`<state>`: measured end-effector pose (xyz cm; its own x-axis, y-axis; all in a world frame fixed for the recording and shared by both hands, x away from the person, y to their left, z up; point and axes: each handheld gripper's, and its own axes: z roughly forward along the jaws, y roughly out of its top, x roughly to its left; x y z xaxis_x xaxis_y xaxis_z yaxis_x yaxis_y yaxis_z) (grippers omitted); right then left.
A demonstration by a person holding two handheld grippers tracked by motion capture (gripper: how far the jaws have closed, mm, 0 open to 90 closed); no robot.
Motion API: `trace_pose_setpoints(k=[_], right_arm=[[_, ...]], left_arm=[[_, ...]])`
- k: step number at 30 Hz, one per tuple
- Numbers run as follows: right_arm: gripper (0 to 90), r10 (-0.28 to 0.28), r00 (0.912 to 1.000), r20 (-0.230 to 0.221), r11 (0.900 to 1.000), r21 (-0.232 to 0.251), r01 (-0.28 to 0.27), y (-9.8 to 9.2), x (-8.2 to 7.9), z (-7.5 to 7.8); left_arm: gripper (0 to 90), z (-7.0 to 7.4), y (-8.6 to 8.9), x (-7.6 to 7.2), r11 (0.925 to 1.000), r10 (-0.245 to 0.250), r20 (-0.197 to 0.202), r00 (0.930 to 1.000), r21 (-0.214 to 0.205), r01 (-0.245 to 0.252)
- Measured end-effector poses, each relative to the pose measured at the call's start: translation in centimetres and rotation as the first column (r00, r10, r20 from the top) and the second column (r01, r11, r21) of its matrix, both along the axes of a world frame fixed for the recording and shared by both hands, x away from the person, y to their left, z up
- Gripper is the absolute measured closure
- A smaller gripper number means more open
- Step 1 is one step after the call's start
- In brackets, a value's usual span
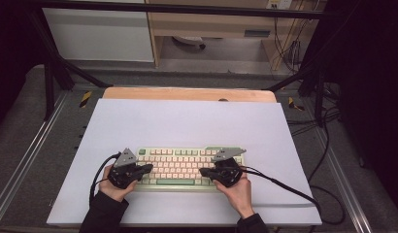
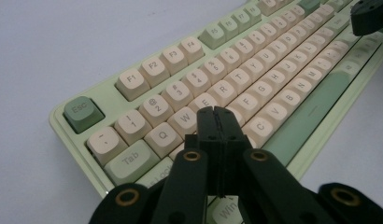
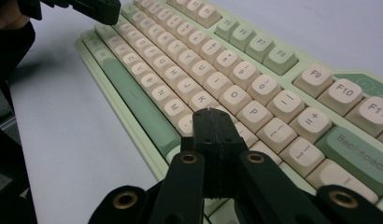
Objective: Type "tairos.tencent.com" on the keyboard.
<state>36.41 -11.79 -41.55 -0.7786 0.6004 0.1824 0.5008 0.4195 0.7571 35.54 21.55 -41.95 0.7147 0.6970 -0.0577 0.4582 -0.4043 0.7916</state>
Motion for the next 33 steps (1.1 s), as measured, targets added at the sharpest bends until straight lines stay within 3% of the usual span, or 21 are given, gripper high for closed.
trace_pose_setpoints(k=[13, 25, 33], right_arm=[[90.0, 0.011, 0.9998, -0.017, 0.9996, -0.026, -0.011, 1.0, 0.4, -1.4], [90.0, 0.013, 0.9999, -0.008, 0.9992, -0.038, -0.014, 1.1, 0.3, -1.7], [90.0, 0.015, 0.9999, -0.003, 0.9995, -0.029, -0.015, 0.8, 0.2, -1.1]], left_arm=[[89.9, -0.1, 0.0, 0.0, 1.0000, 0.000, -0.003, 1.0000, 0.001, 0.000], [89.9, -0.1, 0.0, 0.0, 1.0000, -0.001, -0.004, 1.0000, 0.003, 0.001], [89.9, -0.1, -0.1, 0.0, 1.0000, -0.004, -0.004, 1.0000, 0.004, 0.004]])
